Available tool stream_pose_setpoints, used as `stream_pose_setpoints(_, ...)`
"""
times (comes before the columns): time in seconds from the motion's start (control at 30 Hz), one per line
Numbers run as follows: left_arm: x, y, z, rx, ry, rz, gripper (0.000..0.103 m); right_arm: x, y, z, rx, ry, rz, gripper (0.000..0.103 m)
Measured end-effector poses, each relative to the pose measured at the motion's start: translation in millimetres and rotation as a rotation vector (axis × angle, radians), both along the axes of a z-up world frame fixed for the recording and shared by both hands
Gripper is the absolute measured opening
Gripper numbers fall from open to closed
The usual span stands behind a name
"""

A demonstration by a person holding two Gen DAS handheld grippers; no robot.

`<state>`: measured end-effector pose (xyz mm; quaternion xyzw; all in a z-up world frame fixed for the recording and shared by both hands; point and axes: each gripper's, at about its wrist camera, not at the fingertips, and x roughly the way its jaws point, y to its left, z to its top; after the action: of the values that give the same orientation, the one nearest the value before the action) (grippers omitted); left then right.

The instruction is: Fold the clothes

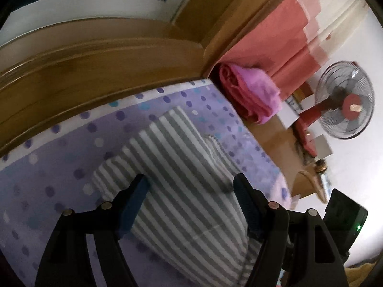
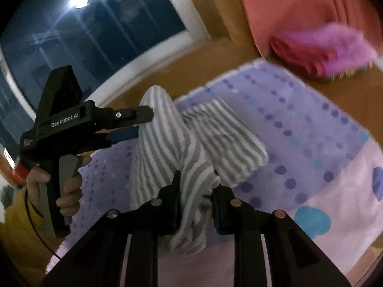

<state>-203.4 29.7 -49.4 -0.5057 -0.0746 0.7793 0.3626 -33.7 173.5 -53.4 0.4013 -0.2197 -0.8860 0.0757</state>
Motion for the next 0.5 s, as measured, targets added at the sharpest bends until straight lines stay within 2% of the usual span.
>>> stream_pose_setpoints(0.07, -2, 13, -1, -0.042, 0.019, 0.006, 0.074, -4, 15, -6, -0.052, -0.030, 0.008, 0.027)
stream_pose_setpoints(0.13, -2, 19, 0, -0.071, 0.033, 0.017, 0.075, -5, 27, -4, -0.075, -0.041, 0.028, 0.040)
stream_pose_setpoints(0.17, -2, 21, 1, -0.079, 0.035, 0.023, 0.075, -5, 32, 1, -0.063, -0.029, 0.041, 0.048)
stream_pose_setpoints(0.27, 1, 13, 5, -0.067, 0.020, 0.060, 0.074, -3, 44, 17, -0.071, 0.047, 0.096, 0.058)
stream_pose_setpoints(0.37, 6, -1, 11, -0.038, -0.002, 0.120, 0.074, -18, 45, 24, -0.112, 0.076, 0.191, 0.061)
stream_pose_setpoints(0.5, 34, -27, 22, -0.012, 0.013, 0.200, 0.074, -46, 23, 15, -0.063, 0.057, 0.321, 0.061)
